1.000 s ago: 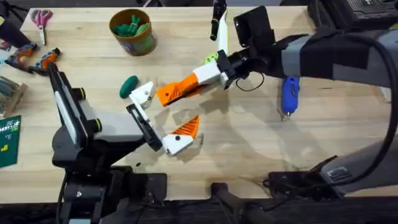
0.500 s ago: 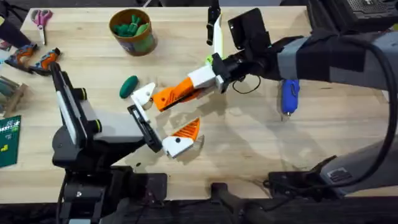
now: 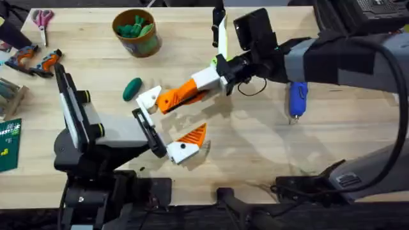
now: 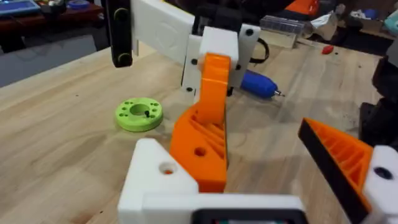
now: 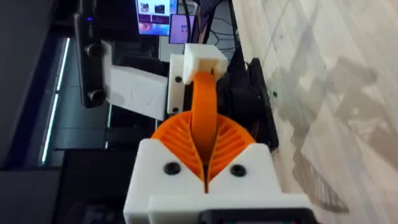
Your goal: Pick up the gripper from the table and insert it into the empty holder that is missing its gripper. Then pick up a screw, insert it into the mounting hole, and use the screwdriver to tighten it. Finally, clean up the table by picking up the vegetable and placing it into the bucket.
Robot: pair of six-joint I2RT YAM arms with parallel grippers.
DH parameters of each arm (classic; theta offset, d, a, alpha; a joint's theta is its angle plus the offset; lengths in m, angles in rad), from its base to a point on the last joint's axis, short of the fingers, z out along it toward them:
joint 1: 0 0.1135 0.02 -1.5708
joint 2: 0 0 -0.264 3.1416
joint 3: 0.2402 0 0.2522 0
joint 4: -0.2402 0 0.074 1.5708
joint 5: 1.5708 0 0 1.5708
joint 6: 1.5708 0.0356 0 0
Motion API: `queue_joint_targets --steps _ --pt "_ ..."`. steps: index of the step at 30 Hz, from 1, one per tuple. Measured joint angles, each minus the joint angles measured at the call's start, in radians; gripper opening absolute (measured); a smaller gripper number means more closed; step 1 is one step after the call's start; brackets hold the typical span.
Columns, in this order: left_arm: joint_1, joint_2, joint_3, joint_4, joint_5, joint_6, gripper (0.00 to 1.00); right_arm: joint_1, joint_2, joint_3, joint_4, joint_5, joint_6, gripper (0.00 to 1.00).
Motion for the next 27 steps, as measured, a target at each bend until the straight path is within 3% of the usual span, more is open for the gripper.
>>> queue_joint_targets --steps 5,12,27 --pt "0.000 0.000 0.000 0.001 -0.005 0.017 0.986 0.004 0.000 -0.004 0.099 0.002 0.053 0.011" --pt "0.002 0.000 0.000 0.002 -0.009 0.022 0.986 0.011 0.000 -0.005 0.109 0.005 0.086 0.011" --pt "0.002 0.000 0.000 -0.001 -0.008 -0.001 0.986 0.014 0.073 -0.005 0.184 -0.046 0.014 0.010"
